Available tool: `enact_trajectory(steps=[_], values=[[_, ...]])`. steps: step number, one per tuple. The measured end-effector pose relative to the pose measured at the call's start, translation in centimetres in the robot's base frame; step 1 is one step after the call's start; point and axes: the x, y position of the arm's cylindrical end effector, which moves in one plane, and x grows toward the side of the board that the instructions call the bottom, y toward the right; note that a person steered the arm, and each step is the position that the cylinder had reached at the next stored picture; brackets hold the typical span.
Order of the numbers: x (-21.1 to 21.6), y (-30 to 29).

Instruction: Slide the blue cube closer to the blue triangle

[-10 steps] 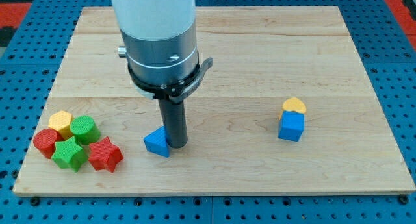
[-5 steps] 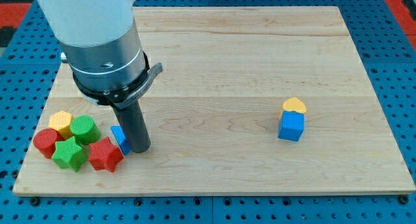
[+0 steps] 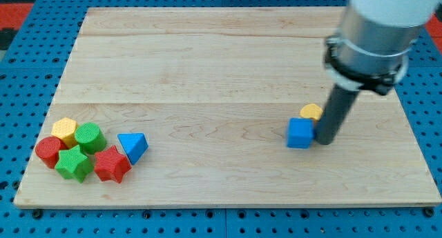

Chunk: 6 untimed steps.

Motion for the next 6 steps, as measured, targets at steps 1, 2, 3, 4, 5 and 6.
enact_trajectory(steps=[1, 2, 3, 4, 5, 6], values=[[-0.1, -5.5], [-2.3, -10.7], [-5.0, -7.2], [-4.6, -10.7], [-1.5, -14.5], [-1.2, -19.0]])
